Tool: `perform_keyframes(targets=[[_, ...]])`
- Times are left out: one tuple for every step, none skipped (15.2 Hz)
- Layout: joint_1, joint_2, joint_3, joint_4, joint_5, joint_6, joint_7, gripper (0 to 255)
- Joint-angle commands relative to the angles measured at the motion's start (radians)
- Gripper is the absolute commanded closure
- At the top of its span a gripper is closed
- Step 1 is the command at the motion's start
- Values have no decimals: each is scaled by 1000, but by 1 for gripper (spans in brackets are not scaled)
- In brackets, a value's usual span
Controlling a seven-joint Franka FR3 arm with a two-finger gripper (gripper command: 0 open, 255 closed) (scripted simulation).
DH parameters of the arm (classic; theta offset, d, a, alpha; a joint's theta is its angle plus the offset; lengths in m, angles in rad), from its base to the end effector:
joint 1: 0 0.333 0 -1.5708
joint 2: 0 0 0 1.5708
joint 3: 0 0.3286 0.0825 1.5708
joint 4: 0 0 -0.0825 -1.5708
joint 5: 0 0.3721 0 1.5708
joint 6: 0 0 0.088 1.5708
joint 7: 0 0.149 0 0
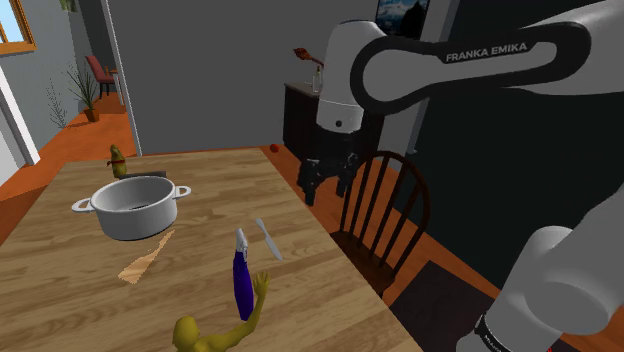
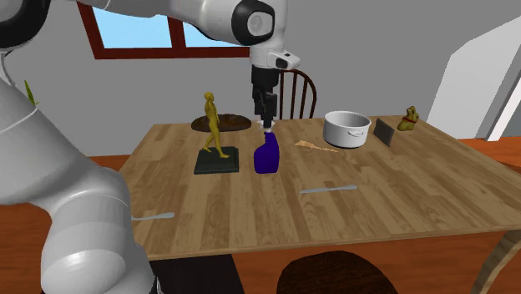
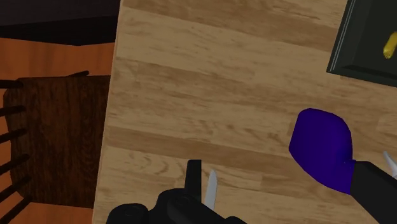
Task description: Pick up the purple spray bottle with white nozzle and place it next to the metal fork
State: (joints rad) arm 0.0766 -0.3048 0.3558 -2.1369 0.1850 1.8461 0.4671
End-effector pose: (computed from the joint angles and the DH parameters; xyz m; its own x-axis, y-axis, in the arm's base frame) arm 0.3996 0.2202 0.4976 0.9944 -0.0992 -0.0358 -0.1014 -0.9928 -0.0638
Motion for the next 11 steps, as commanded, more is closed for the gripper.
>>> perform_keyframes(targets=[[3, 70, 37, 48, -21, 21, 61, 0], [5, 108, 54, 76, -36, 30, 91, 0], [8, 148, 70, 105, -53, 38, 122, 0], [12, 188, 85, 136, -71, 45, 153, 0], [16, 230, 99, 168, -92, 50, 184, 0], [22, 272, 111, 201, -114, 54, 216, 0], [30, 315, 121, 237, -138, 55, 248, 0], [40, 359, 130, 274, -163, 56, 279, 0], [51, 404, 137, 313, -188, 54, 310, 0], [65, 449, 142, 354, -214, 50, 340, 0], [80, 495, 145, 397, -240, 45, 369, 0]])
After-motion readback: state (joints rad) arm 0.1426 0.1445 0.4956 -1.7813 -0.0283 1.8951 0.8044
